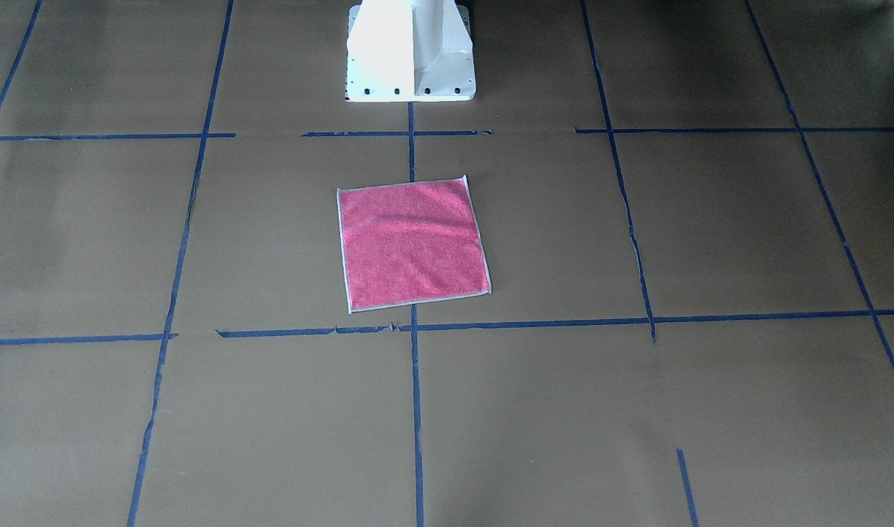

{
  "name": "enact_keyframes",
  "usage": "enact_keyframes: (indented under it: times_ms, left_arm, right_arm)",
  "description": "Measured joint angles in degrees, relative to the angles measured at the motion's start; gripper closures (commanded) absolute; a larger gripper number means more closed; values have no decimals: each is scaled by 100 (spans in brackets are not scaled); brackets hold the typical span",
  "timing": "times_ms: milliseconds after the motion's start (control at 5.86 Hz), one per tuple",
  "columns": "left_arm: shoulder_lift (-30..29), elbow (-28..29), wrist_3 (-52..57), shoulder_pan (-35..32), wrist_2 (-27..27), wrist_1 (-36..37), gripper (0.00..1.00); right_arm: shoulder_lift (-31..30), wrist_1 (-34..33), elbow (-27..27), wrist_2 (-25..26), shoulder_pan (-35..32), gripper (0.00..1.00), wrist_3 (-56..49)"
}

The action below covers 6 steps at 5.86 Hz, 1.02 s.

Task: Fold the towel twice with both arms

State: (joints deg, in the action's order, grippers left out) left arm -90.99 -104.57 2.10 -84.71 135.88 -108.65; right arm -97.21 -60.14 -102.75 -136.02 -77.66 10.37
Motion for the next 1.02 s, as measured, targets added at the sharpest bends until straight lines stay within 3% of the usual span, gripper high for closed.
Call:
enact_keyframes:
  times_ms: [512,854,1024]
  left_arm:
    - [-65,-209,-1922,1402,209,-593,0]
    - [-64,-715,-4004,2424,-246,-1019,0]
    - [-140,-1002,-5119,3204,-717,-1077,0]
  right_arm:
    - [487,4,-568,495,1378,0,2526]
    - [663,-18,-1145,1369,2611,0,4136]
    - [867,-97,-1291,1874,3230,0,4769]
